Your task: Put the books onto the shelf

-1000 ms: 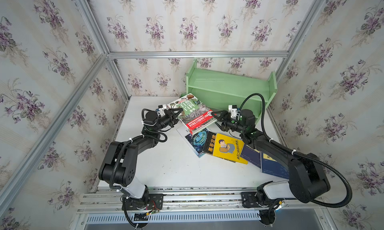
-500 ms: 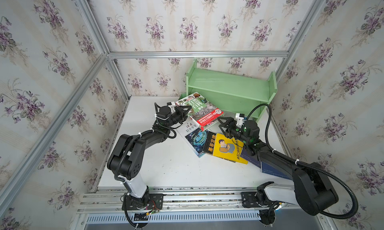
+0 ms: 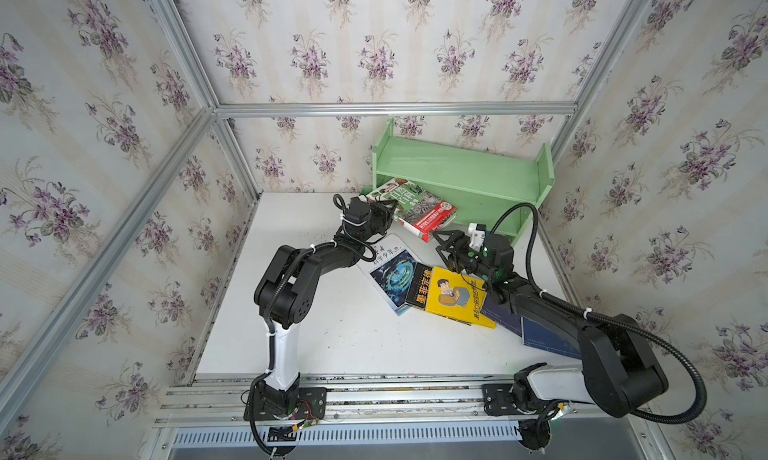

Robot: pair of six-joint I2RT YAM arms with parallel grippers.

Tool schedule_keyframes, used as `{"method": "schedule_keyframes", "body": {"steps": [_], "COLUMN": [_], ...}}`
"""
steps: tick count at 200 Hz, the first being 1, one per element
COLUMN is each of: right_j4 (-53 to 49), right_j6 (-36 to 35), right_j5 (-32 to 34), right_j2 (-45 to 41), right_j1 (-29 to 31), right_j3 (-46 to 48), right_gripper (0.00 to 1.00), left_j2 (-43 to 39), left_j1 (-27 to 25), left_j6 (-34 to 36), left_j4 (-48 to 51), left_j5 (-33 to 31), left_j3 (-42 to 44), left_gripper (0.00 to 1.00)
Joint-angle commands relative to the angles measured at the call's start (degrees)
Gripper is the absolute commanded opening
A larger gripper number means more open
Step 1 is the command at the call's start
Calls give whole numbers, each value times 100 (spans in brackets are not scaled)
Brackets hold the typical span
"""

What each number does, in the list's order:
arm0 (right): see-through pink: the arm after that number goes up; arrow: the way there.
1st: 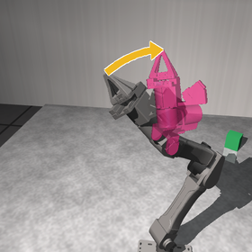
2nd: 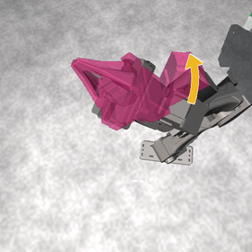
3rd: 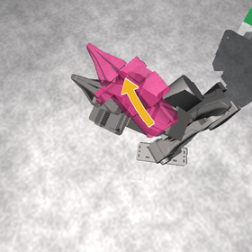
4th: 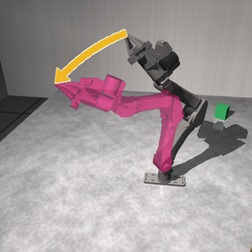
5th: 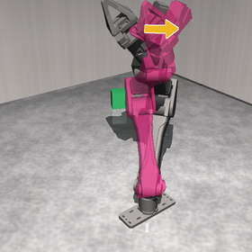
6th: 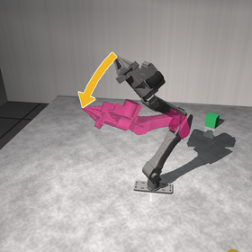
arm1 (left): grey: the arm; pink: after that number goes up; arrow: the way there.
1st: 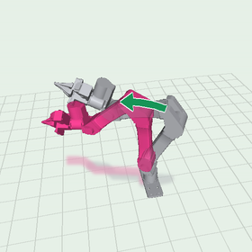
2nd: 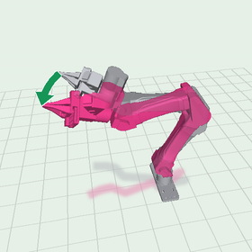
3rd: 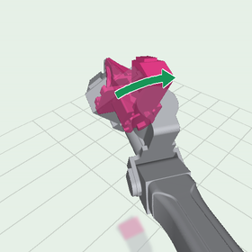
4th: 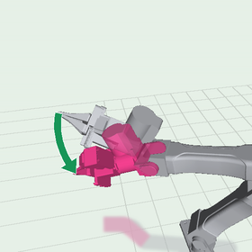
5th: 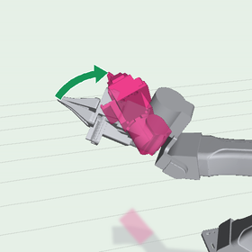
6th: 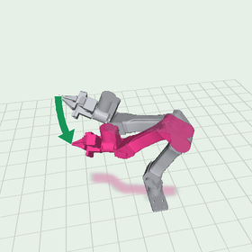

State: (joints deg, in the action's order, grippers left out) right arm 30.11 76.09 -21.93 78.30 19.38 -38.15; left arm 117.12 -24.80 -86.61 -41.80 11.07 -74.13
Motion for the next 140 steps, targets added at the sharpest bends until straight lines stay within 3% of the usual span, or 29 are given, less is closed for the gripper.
{"method": "schedule_keyframes", "body": {"steps": [1, 48, 87, 140], "right_j4": [174, 942, 1095, 1532], "right_j6": [64, 293, 403, 520], "right_j5": [82, 213, 392, 712], "right_j2": [173, 906, 1404, 1711], "right_j1": [3, 0, 12, 5], "right_j3": [-151, -401, -736, -749], "right_gripper": [73, 70, 56, 53], "left_j2": [122, 478, 418, 286], "left_j1": [-34, -60, -95, -225], "left_j6": [-153, -444, -489, -583], "left_j4": [-1123, -1324, -1115, -784], "left_j5": [-391, -670, -843, -955], "left_j3": [-269, -451, -574, -542], "left_gripper": [3, 3, 3, 4]}}
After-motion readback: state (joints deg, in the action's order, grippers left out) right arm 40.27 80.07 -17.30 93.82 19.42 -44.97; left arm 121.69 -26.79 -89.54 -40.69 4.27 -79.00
